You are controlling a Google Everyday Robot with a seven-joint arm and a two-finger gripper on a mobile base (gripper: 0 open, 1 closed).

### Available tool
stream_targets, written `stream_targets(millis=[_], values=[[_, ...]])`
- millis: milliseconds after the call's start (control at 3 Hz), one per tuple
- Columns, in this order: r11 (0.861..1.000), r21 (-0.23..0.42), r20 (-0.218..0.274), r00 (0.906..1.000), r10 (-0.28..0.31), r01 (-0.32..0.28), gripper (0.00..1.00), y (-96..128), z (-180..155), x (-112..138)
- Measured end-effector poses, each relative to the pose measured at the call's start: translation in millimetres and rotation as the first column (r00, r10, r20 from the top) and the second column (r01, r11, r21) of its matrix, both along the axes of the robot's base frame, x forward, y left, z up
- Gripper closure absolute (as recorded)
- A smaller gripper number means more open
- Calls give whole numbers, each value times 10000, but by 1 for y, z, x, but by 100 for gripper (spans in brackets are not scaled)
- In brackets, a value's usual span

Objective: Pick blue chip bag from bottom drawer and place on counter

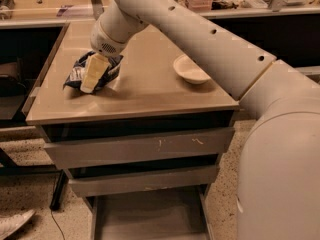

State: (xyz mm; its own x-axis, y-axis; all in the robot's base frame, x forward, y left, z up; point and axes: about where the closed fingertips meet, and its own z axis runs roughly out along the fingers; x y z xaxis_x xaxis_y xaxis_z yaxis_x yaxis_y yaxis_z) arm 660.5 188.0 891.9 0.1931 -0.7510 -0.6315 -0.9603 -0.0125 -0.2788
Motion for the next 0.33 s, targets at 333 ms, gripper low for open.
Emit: stream_targets(millis=[333], values=[[10000, 0, 0, 10000, 1, -1, 0, 0, 0, 0]])
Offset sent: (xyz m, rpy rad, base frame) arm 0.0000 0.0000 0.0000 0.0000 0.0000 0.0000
